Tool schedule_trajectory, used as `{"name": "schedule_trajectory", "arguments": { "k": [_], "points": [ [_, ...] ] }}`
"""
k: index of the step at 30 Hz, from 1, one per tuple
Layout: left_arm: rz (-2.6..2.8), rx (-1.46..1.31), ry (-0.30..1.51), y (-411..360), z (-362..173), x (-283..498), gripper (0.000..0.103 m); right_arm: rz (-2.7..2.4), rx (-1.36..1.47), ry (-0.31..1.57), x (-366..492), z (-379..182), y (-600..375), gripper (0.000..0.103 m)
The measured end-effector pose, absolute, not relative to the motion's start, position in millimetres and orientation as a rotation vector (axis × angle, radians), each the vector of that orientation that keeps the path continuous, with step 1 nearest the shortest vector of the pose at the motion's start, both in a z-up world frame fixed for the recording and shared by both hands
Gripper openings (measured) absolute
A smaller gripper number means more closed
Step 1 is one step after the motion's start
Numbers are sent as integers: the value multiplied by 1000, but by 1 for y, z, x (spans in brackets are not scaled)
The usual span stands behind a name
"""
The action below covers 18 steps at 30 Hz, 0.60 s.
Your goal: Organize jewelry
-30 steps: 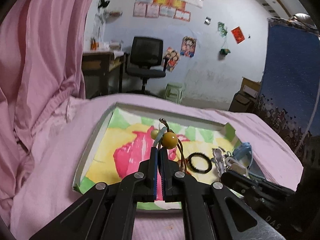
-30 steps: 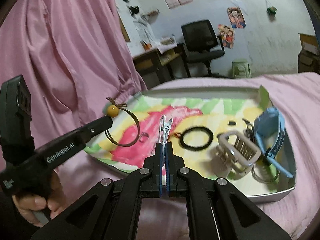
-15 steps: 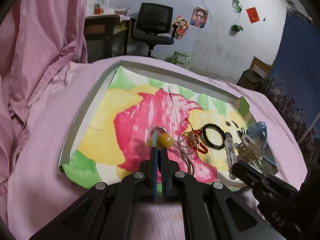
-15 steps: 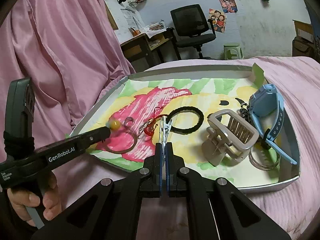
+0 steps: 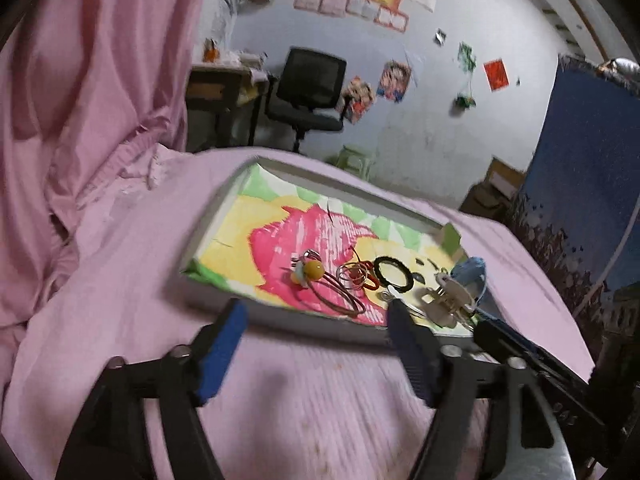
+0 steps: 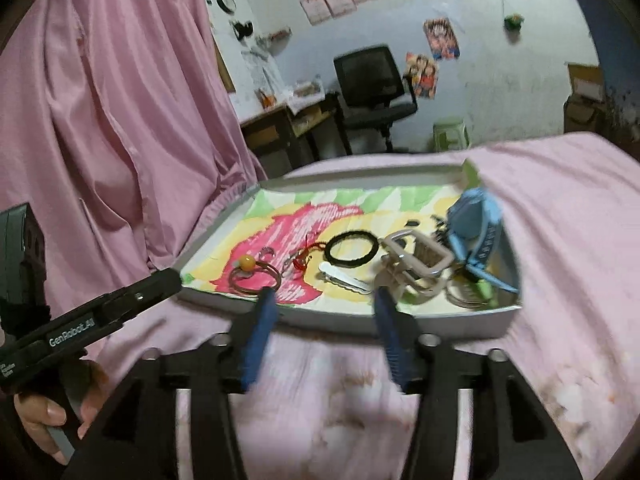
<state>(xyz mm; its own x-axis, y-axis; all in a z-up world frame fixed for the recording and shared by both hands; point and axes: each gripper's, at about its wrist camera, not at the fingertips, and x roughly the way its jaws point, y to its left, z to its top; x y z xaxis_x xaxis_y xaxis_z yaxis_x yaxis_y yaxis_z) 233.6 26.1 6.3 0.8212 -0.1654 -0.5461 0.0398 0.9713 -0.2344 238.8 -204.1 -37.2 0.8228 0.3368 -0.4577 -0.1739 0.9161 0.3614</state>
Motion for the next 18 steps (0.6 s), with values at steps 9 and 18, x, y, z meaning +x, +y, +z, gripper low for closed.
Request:
{"name": "schedule_trajectory", "arguments": {
  "k": [9, 18],
  "points": [
    [-66, -123, 431, 24, 19, 142, 102, 241, 295, 383, 159, -16, -218, 89],
    [-23, -179, 359, 47, 8, 88, 103, 165, 272, 264, 103, -11, -224, 102]
  ]
}}
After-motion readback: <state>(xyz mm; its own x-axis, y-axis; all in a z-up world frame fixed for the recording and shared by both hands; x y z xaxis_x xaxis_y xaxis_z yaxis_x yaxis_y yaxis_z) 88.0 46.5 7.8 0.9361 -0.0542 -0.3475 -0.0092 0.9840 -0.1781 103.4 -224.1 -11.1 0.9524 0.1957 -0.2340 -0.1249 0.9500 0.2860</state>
